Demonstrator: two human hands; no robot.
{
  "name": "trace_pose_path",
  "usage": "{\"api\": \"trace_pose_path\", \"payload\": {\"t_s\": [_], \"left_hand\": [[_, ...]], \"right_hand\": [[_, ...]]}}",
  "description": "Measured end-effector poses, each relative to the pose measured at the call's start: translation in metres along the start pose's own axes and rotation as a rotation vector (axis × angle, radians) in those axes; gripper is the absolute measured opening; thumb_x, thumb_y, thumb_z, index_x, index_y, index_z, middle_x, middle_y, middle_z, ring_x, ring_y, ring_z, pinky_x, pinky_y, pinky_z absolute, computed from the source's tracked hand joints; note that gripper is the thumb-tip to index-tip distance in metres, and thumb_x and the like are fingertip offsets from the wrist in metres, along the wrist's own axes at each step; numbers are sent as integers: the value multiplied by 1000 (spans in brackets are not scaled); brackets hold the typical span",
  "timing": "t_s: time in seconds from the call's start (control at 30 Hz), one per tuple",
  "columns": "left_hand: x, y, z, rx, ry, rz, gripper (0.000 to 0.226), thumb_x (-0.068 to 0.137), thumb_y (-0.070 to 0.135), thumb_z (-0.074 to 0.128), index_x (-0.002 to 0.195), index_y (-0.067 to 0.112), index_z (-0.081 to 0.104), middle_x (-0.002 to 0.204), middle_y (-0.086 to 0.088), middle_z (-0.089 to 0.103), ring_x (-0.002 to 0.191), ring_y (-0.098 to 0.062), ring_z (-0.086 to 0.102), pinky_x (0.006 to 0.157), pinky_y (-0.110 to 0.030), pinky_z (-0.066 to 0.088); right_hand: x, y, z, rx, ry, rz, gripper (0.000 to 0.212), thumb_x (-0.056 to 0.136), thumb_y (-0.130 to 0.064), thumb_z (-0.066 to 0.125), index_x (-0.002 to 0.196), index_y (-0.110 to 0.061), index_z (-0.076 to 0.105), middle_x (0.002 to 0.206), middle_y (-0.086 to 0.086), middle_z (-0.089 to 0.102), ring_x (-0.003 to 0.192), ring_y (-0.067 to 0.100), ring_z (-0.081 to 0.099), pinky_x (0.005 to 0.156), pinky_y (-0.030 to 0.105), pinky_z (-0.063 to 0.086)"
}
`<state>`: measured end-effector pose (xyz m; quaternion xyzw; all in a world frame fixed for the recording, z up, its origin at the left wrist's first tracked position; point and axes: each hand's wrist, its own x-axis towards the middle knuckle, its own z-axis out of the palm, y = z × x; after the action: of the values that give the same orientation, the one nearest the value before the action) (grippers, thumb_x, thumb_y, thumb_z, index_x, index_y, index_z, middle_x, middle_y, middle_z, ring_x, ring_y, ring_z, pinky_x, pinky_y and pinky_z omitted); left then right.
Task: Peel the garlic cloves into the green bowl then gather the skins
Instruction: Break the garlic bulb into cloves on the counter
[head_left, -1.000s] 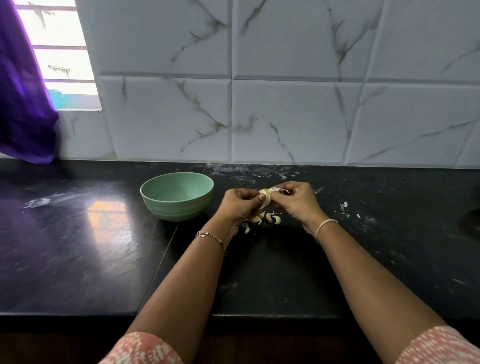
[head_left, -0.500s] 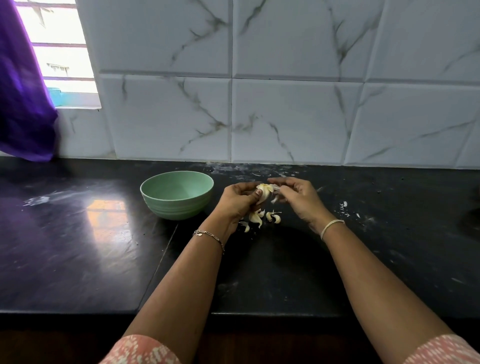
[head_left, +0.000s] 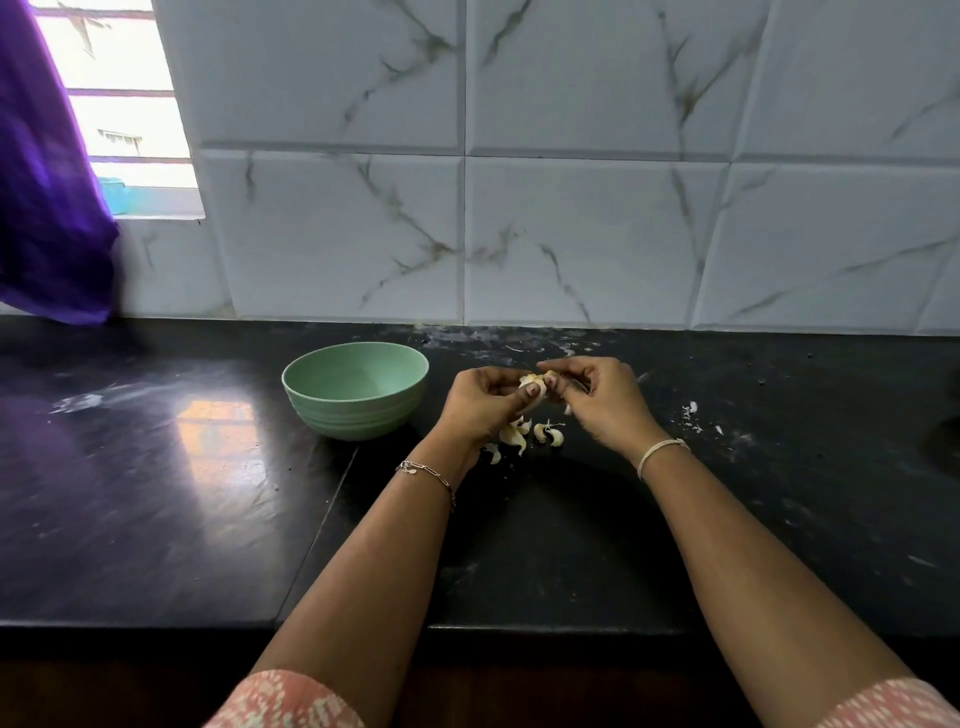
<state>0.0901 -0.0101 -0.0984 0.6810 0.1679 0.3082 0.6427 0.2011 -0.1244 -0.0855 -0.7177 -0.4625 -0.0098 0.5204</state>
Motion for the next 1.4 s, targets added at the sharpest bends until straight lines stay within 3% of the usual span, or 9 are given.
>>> {"api": "trace_pose_path", "payload": {"t_s": [0.17,0.3,0.4,0.53,0.7,0.83,0.97,1.2,1.4], "left_hand": [[2,-2,2,155,18,21,20,88,15,70,106,9,70,94,-8,73,80,-19,67,69,-32,56],[4,2,-1,394,183,104,22,92,18,65,112,14,69,98,2,70,86,-9,64,79,-22,50],[7,4,-9,231,243,89,19,89,18,68,108,14,70,103,-3,72,99,-17,67,97,-36,51],[0,6,-3,-56,151,43,10,86,8,70,93,15,70,94,-10,71,91,-22,68,90,-36,55],[-4,13,-2,-261,112,-62,11,84,4,71,95,4,69,79,-7,68,60,-6,63,63,-18,55],[-5,12,-2,-322,103,-91,10,82,3,72,92,4,69,80,-9,70,63,-9,65,62,-17,55],[-6,13,-2,-379,93,-97,10,82,2,71,92,3,69,80,-10,71,69,-14,67,65,-20,57],[-8,15,-2,-424,34,-117,17,84,-2,67,100,-7,67,78,-9,72,65,-12,69,61,-19,57],[-5,7,2,-182,119,-30,4,84,4,71,88,5,70,76,-11,70,62,-13,66,66,-21,57]], "right_hand": [[-1,0,0,-104,8,-3,18,92,-6,61,100,-17,72,88,-2,73,79,13,70,75,23,56],[0,2,-7,-196,44,57,21,97,-1,48,97,-12,66,82,2,69,81,18,67,76,26,53],[-1,9,-17,-259,-1,111,22,98,-5,48,95,-18,66,85,-1,70,86,16,66,79,29,50],[-4,10,-10,-413,-195,113,31,89,-10,56,112,-25,71,111,-4,70,104,13,64,94,28,49],[-5,2,-6,-280,-72,19,16,79,-7,74,90,-19,73,88,-9,68,80,6,62,75,19,50],[-4,1,-3,-3,-42,81,12,91,-3,62,91,-12,69,84,1,72,76,7,67,66,13,51],[-7,-12,-2,432,-75,148,8,90,-15,65,95,-12,72,92,10,73,82,15,70,71,22,58],[-8,-8,8,488,-100,155,17,82,-12,73,98,-7,73,95,15,74,91,25,72,84,30,58],[-7,-4,20,390,-97,160,19,91,-12,65,105,-1,71,91,13,73,76,11,69,71,20,56]]}}
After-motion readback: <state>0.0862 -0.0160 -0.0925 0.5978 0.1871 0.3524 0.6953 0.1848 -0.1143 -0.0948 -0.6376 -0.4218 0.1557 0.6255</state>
